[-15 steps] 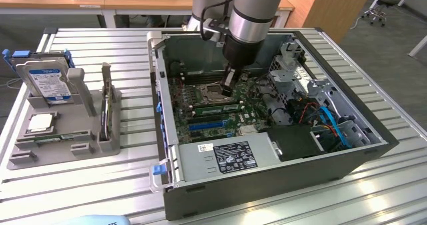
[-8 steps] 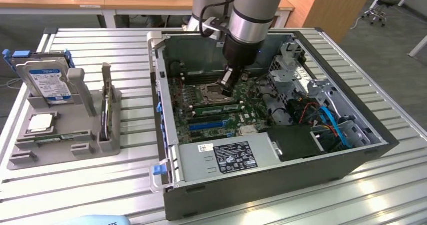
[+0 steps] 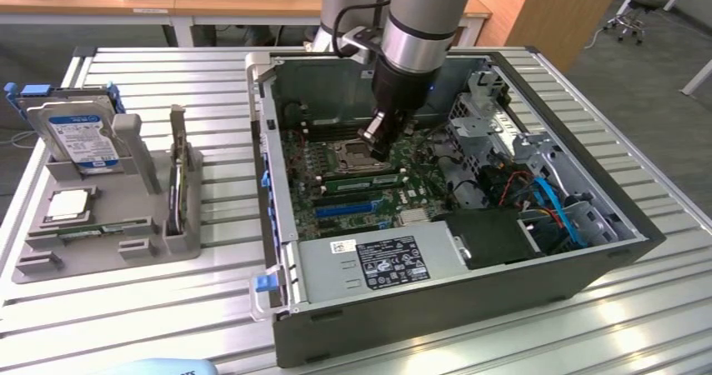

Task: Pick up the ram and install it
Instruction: 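Press down the ram until it locks into place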

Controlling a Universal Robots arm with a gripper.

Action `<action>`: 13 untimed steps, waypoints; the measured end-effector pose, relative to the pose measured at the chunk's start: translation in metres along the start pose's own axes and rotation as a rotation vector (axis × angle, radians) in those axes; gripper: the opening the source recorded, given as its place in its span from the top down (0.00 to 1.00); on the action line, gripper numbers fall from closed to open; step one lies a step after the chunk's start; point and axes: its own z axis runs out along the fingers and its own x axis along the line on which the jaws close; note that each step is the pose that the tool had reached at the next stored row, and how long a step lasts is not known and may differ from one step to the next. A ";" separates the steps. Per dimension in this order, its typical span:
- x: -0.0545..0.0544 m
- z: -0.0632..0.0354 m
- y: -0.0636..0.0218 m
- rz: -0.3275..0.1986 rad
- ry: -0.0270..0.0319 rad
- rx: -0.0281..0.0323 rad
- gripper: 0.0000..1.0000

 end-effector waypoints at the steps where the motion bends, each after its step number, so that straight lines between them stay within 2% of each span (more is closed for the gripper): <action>1: 0.000 0.0001 0.0000 0.018 -0.0008 0.0005 0.90; 13: 0.000 0.0008 -0.0001 0.235 -0.0104 0.0058 0.90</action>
